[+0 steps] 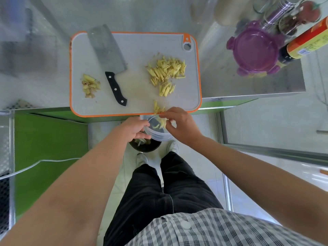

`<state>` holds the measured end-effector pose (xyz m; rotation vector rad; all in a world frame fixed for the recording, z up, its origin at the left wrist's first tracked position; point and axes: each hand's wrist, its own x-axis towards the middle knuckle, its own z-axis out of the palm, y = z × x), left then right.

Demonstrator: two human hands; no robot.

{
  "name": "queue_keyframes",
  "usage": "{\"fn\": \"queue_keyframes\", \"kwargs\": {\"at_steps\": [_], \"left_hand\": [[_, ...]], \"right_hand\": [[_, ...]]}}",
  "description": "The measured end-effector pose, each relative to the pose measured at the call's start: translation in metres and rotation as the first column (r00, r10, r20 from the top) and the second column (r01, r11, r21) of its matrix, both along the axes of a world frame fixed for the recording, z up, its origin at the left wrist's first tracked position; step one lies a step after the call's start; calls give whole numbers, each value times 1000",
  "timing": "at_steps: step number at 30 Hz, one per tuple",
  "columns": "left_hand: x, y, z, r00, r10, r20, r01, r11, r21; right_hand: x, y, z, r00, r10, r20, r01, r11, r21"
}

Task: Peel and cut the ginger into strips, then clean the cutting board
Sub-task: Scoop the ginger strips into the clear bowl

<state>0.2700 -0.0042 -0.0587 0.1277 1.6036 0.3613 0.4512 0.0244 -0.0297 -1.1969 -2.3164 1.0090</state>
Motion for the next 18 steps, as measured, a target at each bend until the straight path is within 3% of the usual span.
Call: {"fn": "queue_keyframes", "kwargs": {"at_steps": [3,10,13,18], "left_hand": [[-3,-1,0,1000,-15,7,15,1000,1],[-8,2,-2,999,-39,21,38,998,58],[-11,2,-7,999,-47,21,46,998,43],[-14,2,-11,998,-51,34,49,998,43]], "right_hand": [[3,11,8,999,40,-13,-41,994,-101],[-15,90,9,947,-310,-82,313,950,21],[-22,117,1,919,-394,20,393,919,18],[-32,136,-3,922,-244,300,276,959,-70]]}}
